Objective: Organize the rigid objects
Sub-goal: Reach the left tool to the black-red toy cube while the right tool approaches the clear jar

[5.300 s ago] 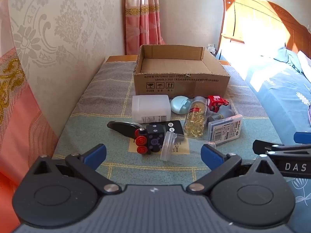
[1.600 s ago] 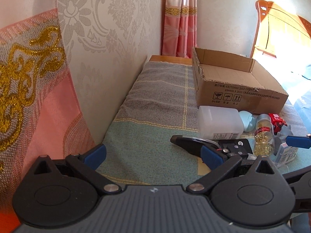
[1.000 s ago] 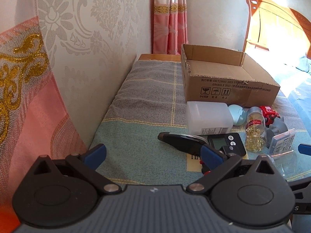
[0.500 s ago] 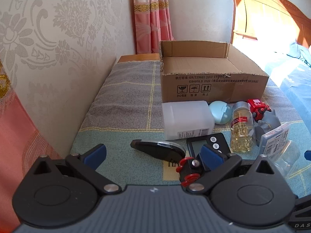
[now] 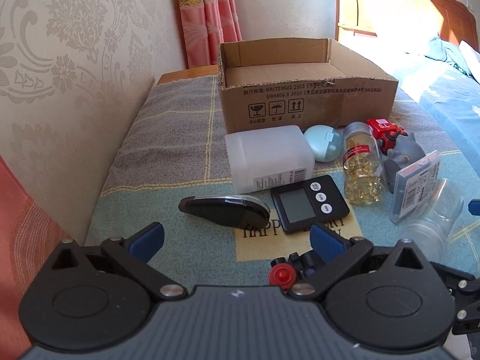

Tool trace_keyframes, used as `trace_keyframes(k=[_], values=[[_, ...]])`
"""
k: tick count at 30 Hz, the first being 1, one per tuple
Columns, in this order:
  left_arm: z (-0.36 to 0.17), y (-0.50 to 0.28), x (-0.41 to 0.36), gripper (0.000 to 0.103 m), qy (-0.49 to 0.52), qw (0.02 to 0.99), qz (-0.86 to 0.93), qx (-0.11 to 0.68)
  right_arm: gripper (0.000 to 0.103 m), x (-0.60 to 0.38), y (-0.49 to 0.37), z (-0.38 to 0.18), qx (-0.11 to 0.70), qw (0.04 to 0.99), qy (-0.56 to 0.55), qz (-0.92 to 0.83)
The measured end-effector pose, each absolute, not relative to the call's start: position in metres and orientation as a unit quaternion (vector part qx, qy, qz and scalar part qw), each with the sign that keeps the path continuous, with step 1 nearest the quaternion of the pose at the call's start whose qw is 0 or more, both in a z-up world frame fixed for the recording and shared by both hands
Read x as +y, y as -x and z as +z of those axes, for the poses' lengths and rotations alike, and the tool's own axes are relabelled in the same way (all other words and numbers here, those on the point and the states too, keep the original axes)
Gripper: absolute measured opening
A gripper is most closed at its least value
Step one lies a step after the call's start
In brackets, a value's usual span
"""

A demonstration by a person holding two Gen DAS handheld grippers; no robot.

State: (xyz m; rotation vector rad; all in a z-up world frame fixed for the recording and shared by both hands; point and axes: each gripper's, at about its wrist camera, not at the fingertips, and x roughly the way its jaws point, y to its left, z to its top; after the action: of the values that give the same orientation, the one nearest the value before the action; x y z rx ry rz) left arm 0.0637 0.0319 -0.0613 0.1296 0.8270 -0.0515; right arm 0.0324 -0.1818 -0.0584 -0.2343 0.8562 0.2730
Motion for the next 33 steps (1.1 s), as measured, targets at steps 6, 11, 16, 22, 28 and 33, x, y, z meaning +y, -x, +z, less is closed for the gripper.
trace_keyframes(k=[6,11,16,22,28,33], values=[[-0.058,-0.039,0.021,0.103,-0.092,0.908,-0.107,0.394,0.103,-0.186,-0.032,-0.067,0.423,0.885,0.108,0.161],[-0.076,-0.033,0.017,0.102,-0.093,0.895,-0.121,0.419,0.103,-0.188,-0.034,-0.075,0.435,0.88,0.109,0.156],[-0.087,-0.04,0.022,0.102,-0.083,0.894,-0.108,0.426,0.103,-0.193,-0.036,-0.079,0.438,0.881,0.091,0.156],[-0.096,-0.038,0.046,0.103,-0.081,0.893,-0.063,0.438,0.103,-0.193,-0.038,-0.079,0.437,0.879,0.095,0.163],[-0.105,-0.038,0.065,0.103,-0.028,0.902,-0.08,0.423,0.103,-0.194,-0.035,-0.08,0.425,0.884,0.094,0.169],[-0.106,-0.036,0.066,0.103,-0.03,0.907,-0.082,0.412,0.103,-0.196,-0.031,-0.082,0.413,0.89,0.092,0.172]])
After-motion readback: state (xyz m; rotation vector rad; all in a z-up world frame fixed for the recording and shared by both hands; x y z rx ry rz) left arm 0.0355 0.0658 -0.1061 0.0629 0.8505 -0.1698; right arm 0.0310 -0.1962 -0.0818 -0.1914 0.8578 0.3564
